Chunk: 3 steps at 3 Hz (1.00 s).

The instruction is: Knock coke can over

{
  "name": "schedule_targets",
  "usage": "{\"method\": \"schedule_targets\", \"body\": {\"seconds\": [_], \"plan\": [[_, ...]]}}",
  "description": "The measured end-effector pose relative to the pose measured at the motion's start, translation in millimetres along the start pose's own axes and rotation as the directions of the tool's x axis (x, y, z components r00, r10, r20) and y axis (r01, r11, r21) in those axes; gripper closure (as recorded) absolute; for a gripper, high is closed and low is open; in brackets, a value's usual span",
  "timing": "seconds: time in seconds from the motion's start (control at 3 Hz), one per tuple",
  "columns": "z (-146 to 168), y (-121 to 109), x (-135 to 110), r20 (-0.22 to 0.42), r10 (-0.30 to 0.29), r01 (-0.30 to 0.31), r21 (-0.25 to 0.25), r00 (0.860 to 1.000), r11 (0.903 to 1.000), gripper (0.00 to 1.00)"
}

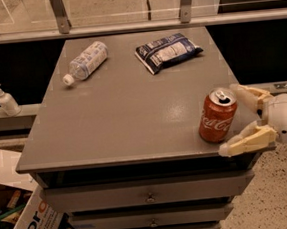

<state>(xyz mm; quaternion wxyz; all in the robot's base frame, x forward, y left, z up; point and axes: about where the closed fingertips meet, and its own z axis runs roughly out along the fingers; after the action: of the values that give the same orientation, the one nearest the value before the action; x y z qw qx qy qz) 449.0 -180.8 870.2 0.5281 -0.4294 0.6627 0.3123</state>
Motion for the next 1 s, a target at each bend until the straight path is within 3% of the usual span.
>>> {"method": "schedule_targets", "body": {"seconds": [0.67,1.0], "plan": [[22.1,0.3,14.6,0.056,0.063,-0.063,-0.001,0.996,0.998,0.38],[22.0,-1.9,11.9,0.095,0.088,-0.09,0.019,0.992,0.9957,0.69]]}}
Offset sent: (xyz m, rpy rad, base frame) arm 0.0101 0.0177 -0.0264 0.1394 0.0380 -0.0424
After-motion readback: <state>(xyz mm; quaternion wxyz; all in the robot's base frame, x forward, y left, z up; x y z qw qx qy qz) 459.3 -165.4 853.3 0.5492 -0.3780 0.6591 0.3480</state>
